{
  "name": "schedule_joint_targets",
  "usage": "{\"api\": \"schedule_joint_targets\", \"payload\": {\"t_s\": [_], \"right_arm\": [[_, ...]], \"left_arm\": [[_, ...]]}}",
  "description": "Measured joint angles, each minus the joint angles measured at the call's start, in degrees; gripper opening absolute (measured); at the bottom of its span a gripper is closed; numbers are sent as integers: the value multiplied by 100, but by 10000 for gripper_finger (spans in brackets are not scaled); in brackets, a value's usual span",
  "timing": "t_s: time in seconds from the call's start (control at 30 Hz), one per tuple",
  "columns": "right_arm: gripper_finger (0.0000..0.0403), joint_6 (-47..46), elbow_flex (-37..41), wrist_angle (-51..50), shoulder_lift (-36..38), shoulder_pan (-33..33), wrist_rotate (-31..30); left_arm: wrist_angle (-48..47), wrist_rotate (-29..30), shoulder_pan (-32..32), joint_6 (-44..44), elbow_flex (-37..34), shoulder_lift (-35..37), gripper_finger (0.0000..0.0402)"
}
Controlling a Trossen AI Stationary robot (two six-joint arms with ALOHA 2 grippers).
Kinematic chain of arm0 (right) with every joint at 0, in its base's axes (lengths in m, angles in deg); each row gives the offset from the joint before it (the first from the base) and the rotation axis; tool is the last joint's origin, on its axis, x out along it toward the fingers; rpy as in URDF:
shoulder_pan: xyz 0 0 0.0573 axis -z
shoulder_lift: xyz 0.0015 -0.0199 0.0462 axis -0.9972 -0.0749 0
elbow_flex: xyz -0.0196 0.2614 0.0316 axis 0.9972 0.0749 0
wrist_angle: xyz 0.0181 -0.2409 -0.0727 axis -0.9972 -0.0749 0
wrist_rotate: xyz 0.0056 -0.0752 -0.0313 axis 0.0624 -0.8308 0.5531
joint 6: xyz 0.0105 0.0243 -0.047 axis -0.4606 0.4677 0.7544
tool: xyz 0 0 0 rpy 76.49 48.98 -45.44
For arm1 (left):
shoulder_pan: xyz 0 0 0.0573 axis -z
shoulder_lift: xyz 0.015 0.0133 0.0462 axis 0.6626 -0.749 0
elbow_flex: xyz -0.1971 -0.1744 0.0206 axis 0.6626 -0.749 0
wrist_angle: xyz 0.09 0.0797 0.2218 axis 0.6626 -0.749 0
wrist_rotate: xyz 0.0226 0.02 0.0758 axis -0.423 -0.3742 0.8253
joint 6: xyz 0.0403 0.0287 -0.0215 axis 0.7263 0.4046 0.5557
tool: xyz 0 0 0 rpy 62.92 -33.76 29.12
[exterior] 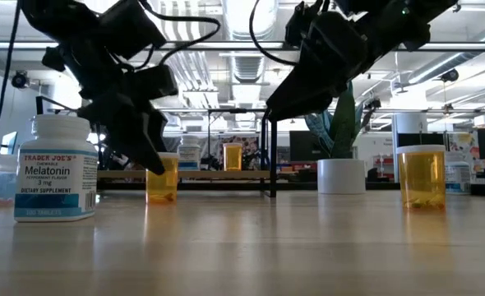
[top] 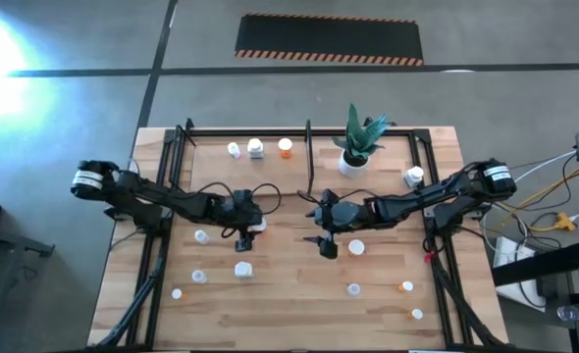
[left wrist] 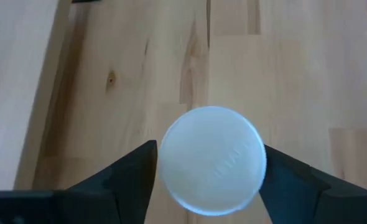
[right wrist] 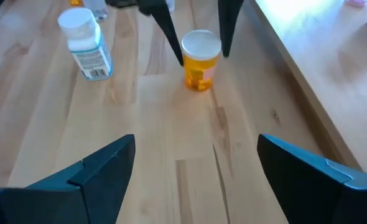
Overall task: Pick and place medicine bottles onto shelf by color
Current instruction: Put the orange medicine container on the shelf
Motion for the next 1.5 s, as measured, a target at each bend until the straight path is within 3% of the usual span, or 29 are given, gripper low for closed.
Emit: {"api": "schedule_joint_targets", "payload": {"t_s": [0.17,0.43,0.63,0.73,0.9,1.17,1.5], "right_arm": [[326,2,0,-136,147,-63,-4],[326,-151,-4,-1034,667,-297,-177],[326,-153,63,-1231,871,-505,-985],[326,-260,213,-1260,893,-544,-1057],[326,-560,467,-1240,889,-573,-1058],[326,-815,658,-1224,895,-584,-1060],[326,-810,664,-1185,897,-586,-1062]], "left_arm": [[105,21,0,0,65,-90,181],[50,14,-152,-8,683,19,177],[-161,-169,-1275,105,1826,-360,177],[-143,-534,-1911,286,2251,-809,177],[-189,-597,-2512,455,2776,-1527,177],[-806,-572,-2723,451,3302,-1979,177],[-906,-281,-2771,452,3214,-1979,203]]}}
